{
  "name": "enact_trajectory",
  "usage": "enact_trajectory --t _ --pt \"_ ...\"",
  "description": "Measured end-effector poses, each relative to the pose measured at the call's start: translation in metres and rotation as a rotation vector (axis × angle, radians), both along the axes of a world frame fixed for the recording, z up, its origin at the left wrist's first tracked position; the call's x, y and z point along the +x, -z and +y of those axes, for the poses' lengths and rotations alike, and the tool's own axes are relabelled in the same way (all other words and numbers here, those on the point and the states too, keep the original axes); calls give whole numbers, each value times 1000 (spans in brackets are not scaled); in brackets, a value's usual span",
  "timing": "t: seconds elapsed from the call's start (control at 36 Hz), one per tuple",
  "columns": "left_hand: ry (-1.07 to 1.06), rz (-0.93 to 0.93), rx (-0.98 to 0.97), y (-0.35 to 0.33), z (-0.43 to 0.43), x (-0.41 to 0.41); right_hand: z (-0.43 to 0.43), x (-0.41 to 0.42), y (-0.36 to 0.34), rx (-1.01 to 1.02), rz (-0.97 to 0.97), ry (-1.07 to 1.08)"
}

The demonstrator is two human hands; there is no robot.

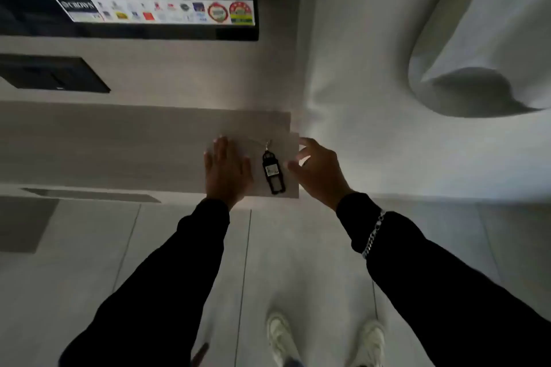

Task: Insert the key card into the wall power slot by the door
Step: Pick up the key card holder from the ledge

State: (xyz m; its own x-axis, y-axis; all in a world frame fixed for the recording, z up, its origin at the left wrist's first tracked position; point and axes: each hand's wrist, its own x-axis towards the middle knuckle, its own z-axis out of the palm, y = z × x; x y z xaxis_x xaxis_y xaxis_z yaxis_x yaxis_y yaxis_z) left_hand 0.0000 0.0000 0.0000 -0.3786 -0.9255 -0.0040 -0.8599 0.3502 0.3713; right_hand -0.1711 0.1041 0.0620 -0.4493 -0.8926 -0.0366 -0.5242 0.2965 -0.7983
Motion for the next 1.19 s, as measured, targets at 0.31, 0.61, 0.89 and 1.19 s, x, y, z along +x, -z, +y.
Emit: enact_trajectory --t 0.31,0.61,0.89,1.19 --pt "8 -135 -22 15 -28 -2 -43 17 14 212 71 -44" --pt "5 -106 -60 18 -28 -2 -49 13 16 250 -191 80" --pt "131 -109 65 2 12 0 22 0 -24 213 -779 194" --pt "335 313 -28 -86 148 -39 169 -29 -83 17 -961 186"
